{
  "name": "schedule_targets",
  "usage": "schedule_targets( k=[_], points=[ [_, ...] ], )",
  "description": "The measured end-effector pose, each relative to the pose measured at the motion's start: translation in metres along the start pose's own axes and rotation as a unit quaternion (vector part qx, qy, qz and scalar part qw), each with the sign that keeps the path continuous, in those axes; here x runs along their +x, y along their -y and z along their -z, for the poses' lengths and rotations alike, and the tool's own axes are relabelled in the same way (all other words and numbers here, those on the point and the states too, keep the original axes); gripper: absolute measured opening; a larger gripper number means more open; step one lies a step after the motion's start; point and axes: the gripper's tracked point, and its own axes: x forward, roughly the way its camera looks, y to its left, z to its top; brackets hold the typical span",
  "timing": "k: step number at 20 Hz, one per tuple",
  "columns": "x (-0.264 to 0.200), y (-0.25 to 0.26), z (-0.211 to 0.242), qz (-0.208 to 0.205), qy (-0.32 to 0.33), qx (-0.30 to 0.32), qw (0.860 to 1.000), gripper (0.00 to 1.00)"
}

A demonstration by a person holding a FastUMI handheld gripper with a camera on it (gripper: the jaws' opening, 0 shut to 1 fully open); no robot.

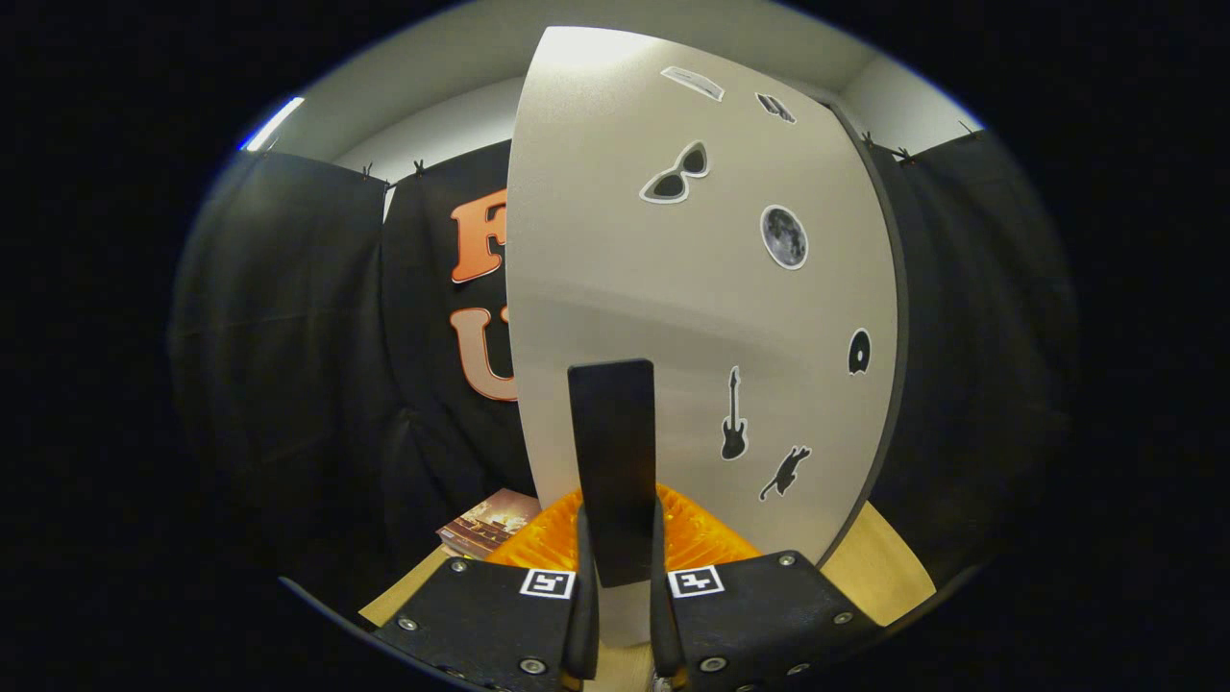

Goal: Open the shoe cabinet door, grab the shoes and put them into the shoe cabinet, then close the shoe cabinet door.

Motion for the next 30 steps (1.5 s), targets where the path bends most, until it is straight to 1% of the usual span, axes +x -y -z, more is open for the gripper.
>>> schedule_targets(
  k=[2,6,12,14,20,24,25,26,28,30],
  points=[
    [-0.011,0.007,0.001,-0.001,-0.005,0.001,1.0,0.21],
    [-0.029,0.024,0.003,0.015,-0.005,-0.002,1.0,0.21],
    [-0.05,0.049,0.004,0.054,0.002,-0.001,0.999,0.21],
    [-0.055,0.06,0.004,0.071,0.003,-0.002,0.997,0.2],
    [-0.069,0.093,0.003,0.13,0.012,-0.002,0.991,0.14],
    [-0.08,0.123,0.005,0.178,0.004,-0.002,0.984,0.08],
    [-0.081,0.128,0.005,0.19,0.004,-0.001,0.982,0.08],
    [-0.083,0.134,0.005,0.193,0.006,0.007,0.981,0.07],
    [-0.085,0.144,0.005,0.185,0.01,0.044,0.982,0.02],
    [-0.083,0.151,0.008,0.177,0.009,0.048,0.983,0.04]
  ],
)
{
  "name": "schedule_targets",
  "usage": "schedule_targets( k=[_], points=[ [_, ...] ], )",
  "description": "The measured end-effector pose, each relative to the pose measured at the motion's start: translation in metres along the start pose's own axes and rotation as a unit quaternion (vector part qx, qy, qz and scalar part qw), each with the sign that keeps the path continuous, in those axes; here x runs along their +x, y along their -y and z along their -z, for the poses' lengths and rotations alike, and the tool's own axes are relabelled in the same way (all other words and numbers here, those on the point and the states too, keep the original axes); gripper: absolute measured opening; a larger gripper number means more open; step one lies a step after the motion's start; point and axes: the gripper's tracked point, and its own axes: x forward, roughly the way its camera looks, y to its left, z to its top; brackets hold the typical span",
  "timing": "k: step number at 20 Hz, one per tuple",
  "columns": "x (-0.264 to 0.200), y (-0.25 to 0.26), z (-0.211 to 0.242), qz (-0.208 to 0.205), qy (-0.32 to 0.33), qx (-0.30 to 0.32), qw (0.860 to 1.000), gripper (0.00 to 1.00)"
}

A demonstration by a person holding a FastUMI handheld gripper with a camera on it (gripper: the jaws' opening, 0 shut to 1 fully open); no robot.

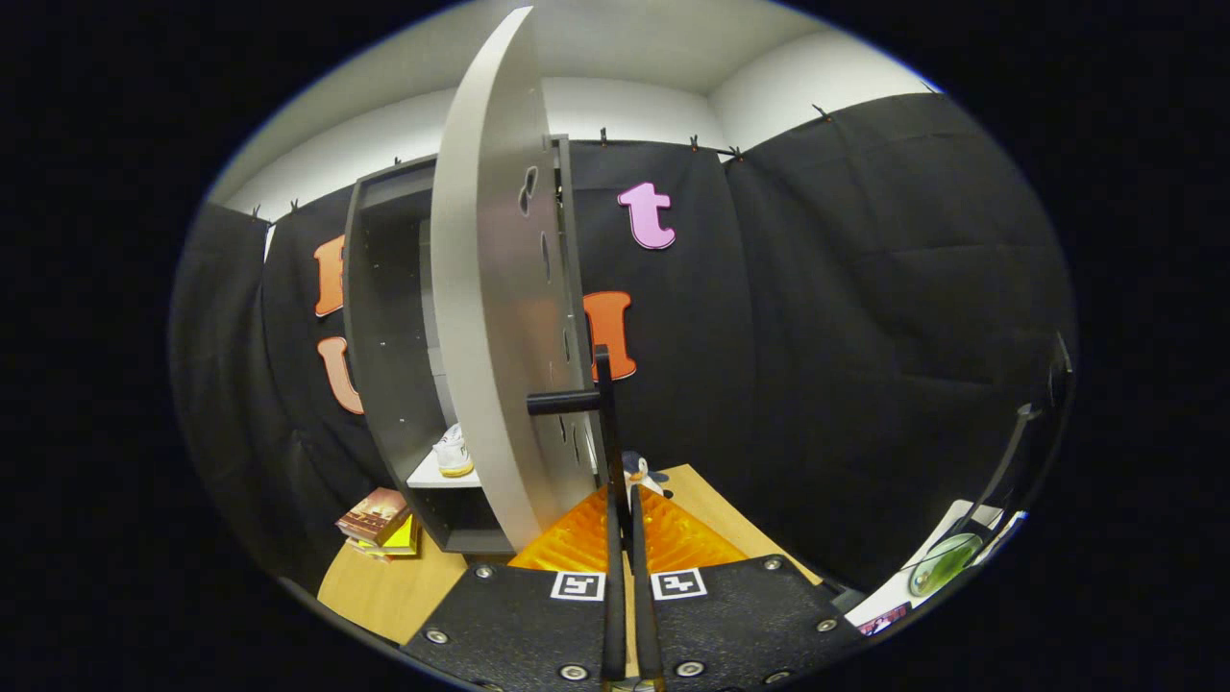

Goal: Open the shoe cabinet door, grab the shoes and put them into the shoe cabinet, then close the shoe cabinet door.

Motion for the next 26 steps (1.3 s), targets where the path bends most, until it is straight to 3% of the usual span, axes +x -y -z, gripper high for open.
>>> schedule_targets(
  k=[5,9,15,22,26],
  points=[
    [-0.001,0.018,0.0,-0.01,0.002,-0.005,1.0,0.04],
    [-0.008,0.05,0.004,0.033,0.004,-0.011,0.999,0.07],
    [-0.038,0.054,-0.008,0.043,0.03,-0.019,0.998,0.05],
    [-0.06,-0.027,-0.007,-0.025,0.072,-0.034,0.996,0.04],
    [-0.056,-0.071,0.015,-0.069,0.052,-0.045,0.995,0.04]
  ],
)
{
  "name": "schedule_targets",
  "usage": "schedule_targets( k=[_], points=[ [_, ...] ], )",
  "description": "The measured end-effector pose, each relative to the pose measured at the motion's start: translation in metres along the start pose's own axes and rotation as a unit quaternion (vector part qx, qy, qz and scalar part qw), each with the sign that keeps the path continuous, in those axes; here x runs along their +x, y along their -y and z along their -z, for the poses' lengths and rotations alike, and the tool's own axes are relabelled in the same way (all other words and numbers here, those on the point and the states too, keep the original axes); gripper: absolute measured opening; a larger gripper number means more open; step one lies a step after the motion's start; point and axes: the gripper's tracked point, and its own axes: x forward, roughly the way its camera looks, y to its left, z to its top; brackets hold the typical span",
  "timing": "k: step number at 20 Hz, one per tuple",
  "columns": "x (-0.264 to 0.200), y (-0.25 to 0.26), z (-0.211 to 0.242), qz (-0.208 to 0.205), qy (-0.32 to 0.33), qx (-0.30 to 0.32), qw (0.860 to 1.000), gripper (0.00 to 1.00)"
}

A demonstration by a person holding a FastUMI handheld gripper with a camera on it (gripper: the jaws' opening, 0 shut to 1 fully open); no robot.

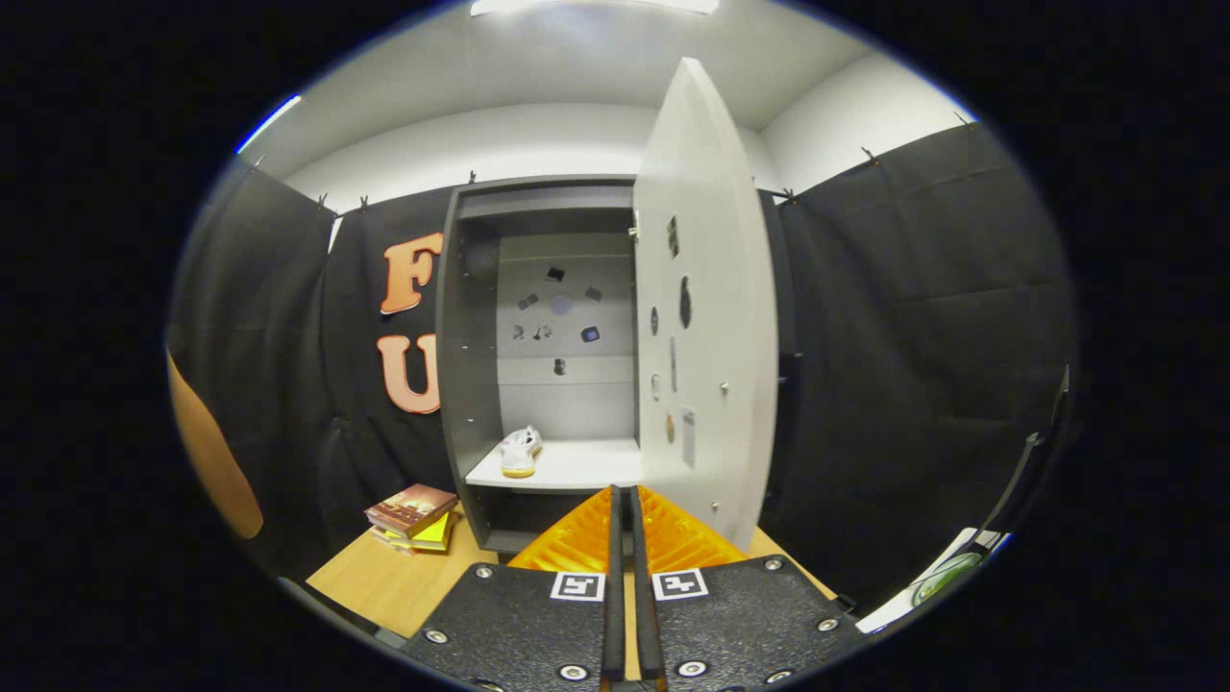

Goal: Open the shoe cabinet door, grab the shoes and put them into the shoe cabinet, then close the shoe cabinet door.

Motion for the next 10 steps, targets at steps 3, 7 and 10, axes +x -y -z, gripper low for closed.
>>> schedule_targets(
  k=[3,7,10],
  points=[
    [0.011,-0.026,0.019,-0.029,-0.022,-0.007,0.999,0.06],
    [0.032,-0.058,0.06,-0.067,-0.069,-0.027,0.995,0.12],
    [0.047,-0.08,0.1,-0.094,-0.116,-0.032,0.988,0.22]
  ],
)
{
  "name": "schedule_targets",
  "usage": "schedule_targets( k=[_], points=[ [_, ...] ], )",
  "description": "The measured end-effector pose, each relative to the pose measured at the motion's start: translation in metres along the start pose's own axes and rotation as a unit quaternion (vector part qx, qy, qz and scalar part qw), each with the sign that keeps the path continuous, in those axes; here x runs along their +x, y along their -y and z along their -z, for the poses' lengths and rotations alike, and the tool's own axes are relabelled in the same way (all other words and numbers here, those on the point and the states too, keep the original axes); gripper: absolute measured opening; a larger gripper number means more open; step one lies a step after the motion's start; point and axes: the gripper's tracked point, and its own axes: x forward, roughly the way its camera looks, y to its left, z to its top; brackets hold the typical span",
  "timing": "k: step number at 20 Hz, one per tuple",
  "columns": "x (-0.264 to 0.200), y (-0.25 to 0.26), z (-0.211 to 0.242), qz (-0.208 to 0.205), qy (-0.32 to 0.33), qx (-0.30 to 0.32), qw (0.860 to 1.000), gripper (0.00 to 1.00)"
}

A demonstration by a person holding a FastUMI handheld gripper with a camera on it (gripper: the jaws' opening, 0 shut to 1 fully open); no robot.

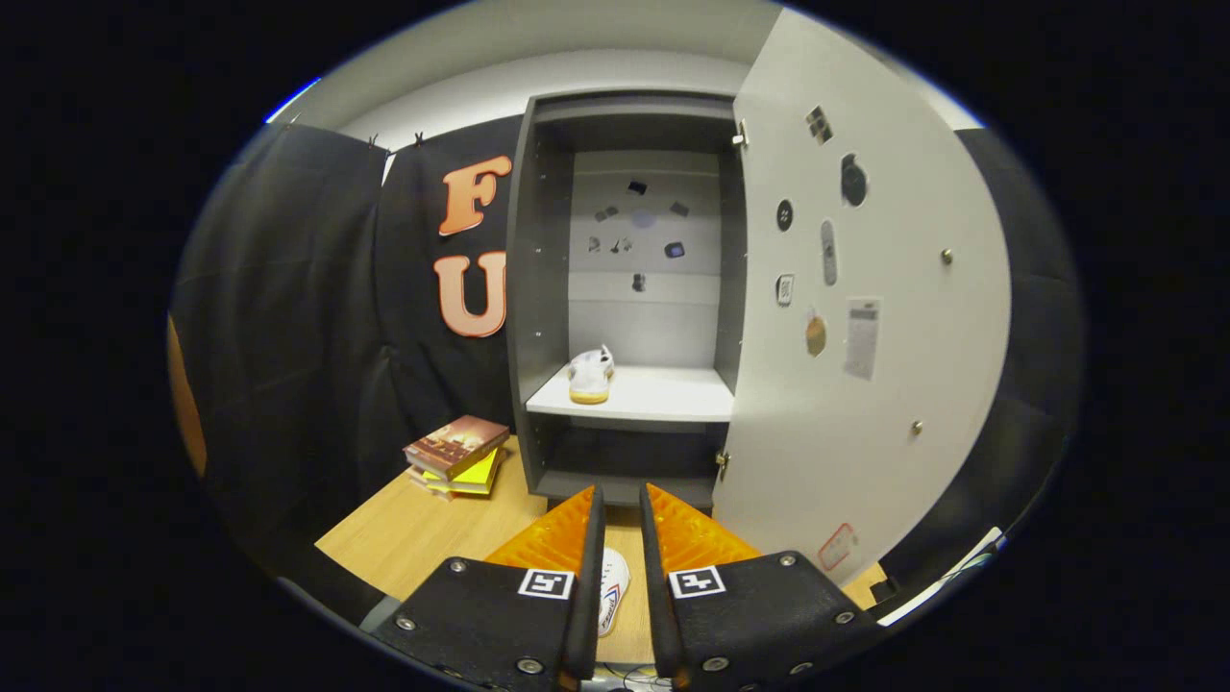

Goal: Open the shoe cabinet door, grab the shoes and put them into the shoe cabinet, then close the shoe cabinet door.

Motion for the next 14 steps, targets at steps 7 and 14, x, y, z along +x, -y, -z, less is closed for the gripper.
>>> schedule_targets(
  k=[7,14],
  points=[
    [0.056,-0.016,0.092,-0.028,-0.118,-0.006,0.993,0.49],
    [0.105,-0.019,0.197,-0.039,-0.223,-0.008,0.974,0.62]
  ],
)
